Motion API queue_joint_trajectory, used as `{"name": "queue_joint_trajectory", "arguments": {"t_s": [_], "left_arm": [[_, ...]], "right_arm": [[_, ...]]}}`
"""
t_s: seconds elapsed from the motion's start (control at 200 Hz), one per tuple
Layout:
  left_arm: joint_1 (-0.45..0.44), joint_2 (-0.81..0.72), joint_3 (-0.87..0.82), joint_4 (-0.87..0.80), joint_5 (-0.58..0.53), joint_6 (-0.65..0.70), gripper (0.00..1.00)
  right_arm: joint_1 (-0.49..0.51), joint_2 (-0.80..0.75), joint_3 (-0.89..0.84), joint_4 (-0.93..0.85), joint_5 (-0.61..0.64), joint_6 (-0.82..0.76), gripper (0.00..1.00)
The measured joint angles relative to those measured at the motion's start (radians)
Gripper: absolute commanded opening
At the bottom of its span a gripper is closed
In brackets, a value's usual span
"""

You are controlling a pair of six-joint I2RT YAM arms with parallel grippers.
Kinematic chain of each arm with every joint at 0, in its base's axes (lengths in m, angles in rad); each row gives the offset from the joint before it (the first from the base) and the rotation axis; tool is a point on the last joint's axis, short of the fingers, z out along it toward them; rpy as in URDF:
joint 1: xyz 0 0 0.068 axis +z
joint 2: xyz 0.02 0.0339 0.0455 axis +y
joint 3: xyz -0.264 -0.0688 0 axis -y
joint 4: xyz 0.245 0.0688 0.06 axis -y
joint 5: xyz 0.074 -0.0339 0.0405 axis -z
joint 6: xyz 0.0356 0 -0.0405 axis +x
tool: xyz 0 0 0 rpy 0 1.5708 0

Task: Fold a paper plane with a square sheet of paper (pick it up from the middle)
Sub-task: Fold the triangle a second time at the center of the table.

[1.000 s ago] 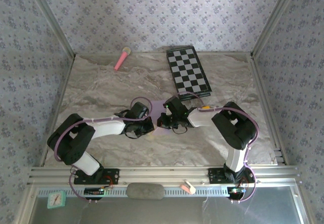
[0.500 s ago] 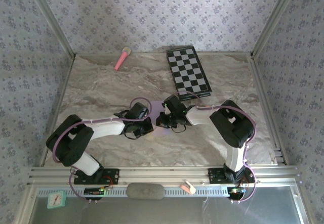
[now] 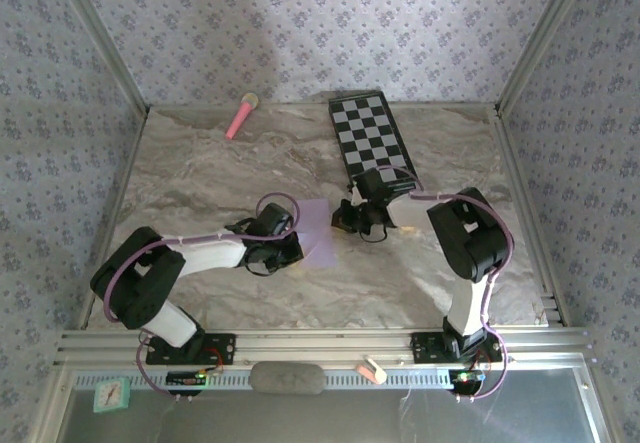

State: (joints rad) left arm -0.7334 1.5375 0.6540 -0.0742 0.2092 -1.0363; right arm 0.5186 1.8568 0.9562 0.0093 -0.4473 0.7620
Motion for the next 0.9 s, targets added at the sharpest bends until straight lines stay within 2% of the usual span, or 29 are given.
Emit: {"name": "queue_joint_trajectory", "arguments": {"t_s": [0.185,0.325,0.555,0.7,0.905], "left_arm": [[0.000,-0.003,0.036,-0.078,-0.001,0.025,0.00],[0.000,-0.003,0.077,-0.126,-0.001,0.041,0.00],[0.000,-0.010,0.112,-0.103,0.010,0.060,0.04],[0.000,-0.010,0.112,-0.076,0.032,0.067,0.05],[0.000,0.005,0.114,-0.040,0.055,0.071,0.05]], "right_arm": [[0.011,-0.136,-0.039,-0.042,0.094,-0.027,0.04],[0.074,-0.219,-0.047,-0.040,0.100,-0.029,0.04],[0.172,-0.137,-0.047,-0.036,0.084,-0.022,0.03],[0.180,-0.062,-0.047,-0.036,0.082,-0.012,0.03],[0.178,-0.050,-0.033,-0.015,0.069,-0.005,0.03]]}}
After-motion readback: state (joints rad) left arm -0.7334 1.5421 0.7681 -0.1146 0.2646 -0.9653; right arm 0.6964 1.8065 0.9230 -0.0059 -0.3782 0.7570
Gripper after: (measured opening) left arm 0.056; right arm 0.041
